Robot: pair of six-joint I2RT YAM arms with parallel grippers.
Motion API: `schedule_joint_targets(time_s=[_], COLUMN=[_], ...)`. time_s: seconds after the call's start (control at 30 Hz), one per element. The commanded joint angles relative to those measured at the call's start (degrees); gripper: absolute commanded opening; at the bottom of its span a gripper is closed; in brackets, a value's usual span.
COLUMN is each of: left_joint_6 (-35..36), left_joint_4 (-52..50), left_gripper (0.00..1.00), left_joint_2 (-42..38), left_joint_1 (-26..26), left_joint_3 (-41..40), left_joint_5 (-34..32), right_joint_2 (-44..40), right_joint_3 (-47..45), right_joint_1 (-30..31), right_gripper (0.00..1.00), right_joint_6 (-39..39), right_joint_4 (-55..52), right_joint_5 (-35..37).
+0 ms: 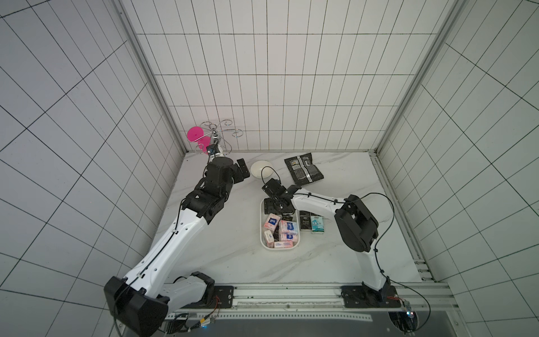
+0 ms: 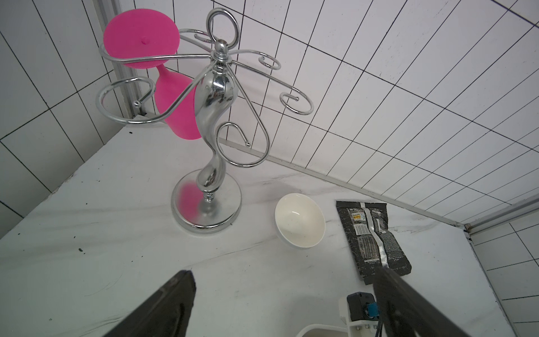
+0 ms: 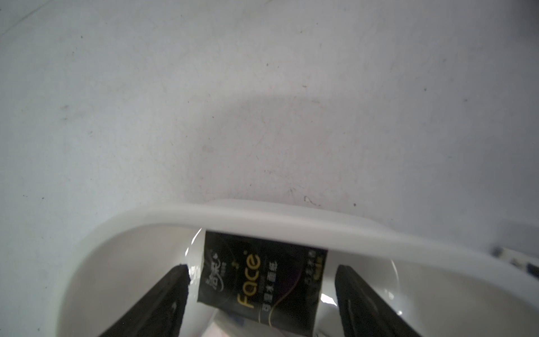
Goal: Take the pocket tissues out of the storage box
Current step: Pick up the pocket tissues from the storage box.
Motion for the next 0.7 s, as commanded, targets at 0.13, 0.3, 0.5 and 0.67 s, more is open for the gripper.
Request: schedule_joint_targets(time_s=[0.13,0.3,0.5,0.67], left_joint_6=[1.06,1.15,1.06,1.41], left_joint_4=[0.78,0.7,0.69,0.68], left_gripper=[0.99,0.99,0.99,0.99], left_joint_2=[0.32,0.66,1.61,2.42], left_joint_1=[-0.1,-0.1,-0.18,-0.13], left_joint_3=[1.3,1.83,2.62,3.09], left_joint_5=[-0.81,-0.72,-0.52,-0.81], right_joint_2=[3.79,1.65,-4.53,-11.56], right_joint_3=[0.09,-1.34,-3.26,-6.37], right_joint_1=[-0.59,-0.83,-0.78,-0.82], right_gripper=[0.71,0.66,0.66,0.66], right_joint_6=[-0.3,-0.72,-2.38,-3.67], right_joint_4=[-0.89,-0.84,-0.49,0.25], right_joint_5=[-0.36,1.06,3.18,3.61])
